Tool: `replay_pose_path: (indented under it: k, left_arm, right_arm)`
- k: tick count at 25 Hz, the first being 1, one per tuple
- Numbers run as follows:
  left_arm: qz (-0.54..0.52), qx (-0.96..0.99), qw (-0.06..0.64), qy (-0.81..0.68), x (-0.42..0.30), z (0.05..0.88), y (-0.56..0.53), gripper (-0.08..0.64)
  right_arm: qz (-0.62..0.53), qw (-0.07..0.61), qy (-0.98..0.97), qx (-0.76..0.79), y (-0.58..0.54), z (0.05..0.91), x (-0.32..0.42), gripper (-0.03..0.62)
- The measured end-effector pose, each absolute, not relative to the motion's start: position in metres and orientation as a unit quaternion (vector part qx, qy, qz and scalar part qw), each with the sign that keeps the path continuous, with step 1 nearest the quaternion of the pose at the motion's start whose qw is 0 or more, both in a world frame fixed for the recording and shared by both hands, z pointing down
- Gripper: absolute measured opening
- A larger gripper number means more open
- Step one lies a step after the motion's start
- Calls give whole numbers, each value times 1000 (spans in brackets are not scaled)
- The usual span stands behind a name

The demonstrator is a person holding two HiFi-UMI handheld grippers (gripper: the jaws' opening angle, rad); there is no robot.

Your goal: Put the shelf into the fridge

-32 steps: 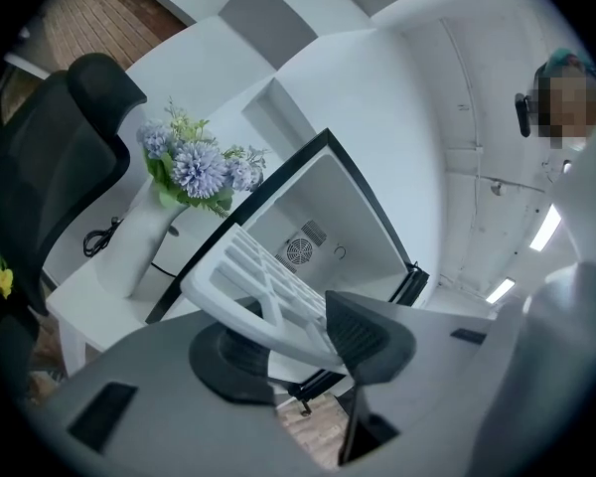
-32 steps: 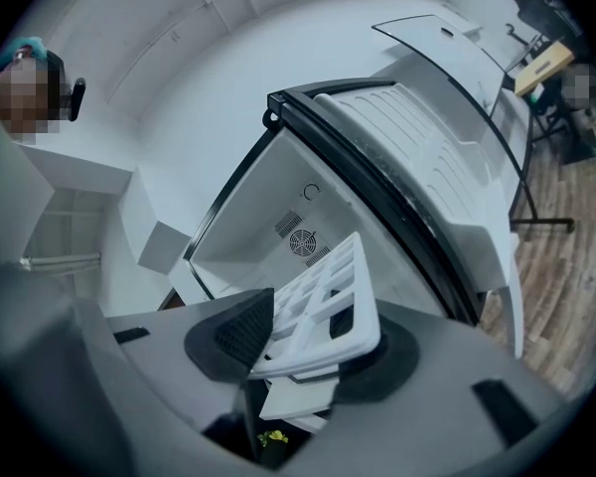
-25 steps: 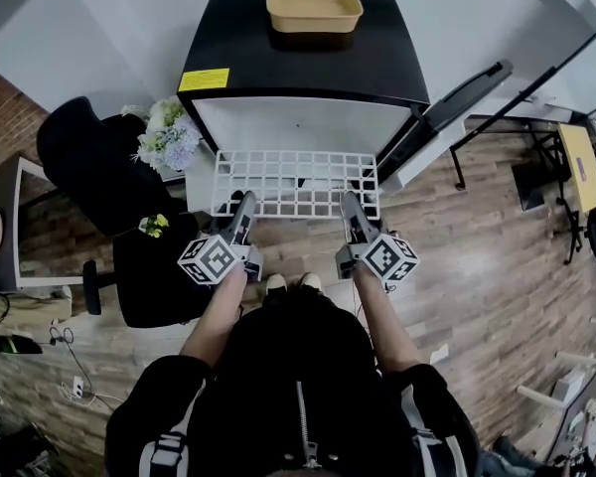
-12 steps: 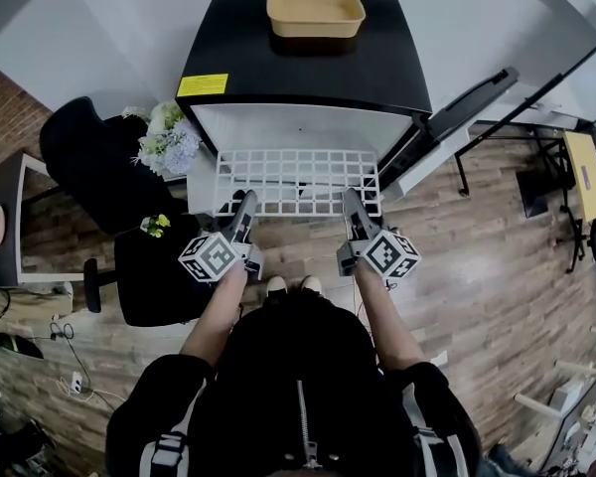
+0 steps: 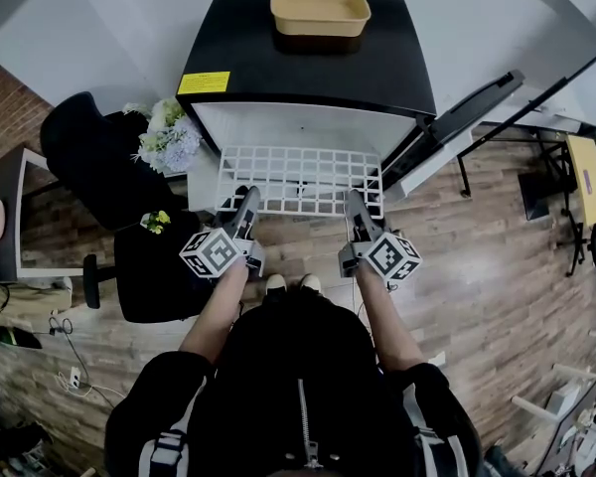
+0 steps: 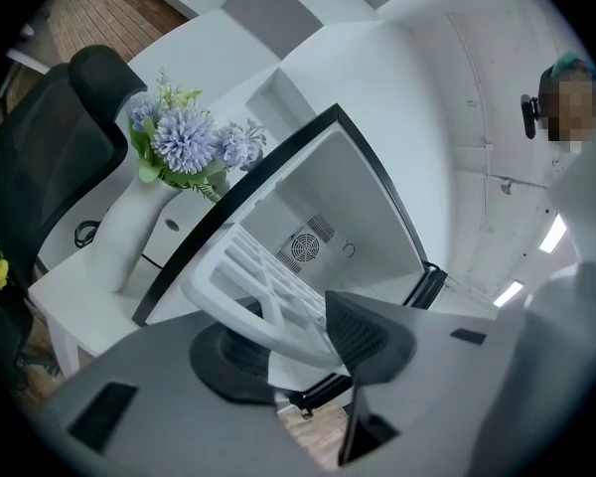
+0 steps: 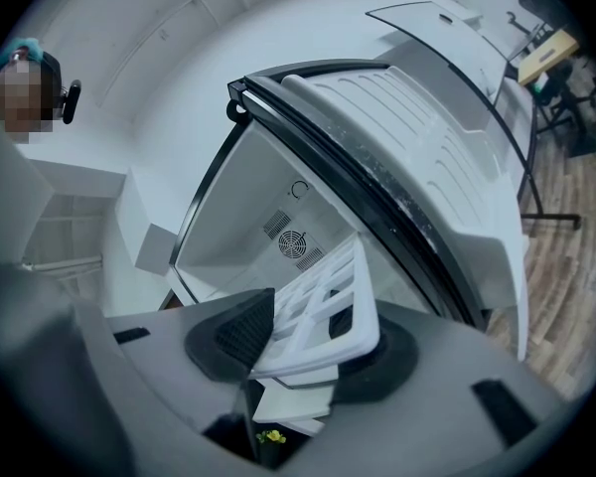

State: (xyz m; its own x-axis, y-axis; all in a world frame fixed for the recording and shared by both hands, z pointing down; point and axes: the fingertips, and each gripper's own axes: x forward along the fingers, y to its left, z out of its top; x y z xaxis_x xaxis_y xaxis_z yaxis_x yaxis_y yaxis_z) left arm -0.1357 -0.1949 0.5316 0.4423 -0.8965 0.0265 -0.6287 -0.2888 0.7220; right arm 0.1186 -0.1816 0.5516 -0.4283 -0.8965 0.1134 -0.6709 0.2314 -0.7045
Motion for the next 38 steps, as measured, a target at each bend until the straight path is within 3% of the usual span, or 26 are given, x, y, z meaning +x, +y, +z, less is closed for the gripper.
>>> replay_pose_path:
  k: [38]
  left_arm:
    - [-204, 768, 348, -497, -136, 532, -231, 166]
  right_arm:
    - [-361, 164, 761, -514, -216, 550, 120, 167]
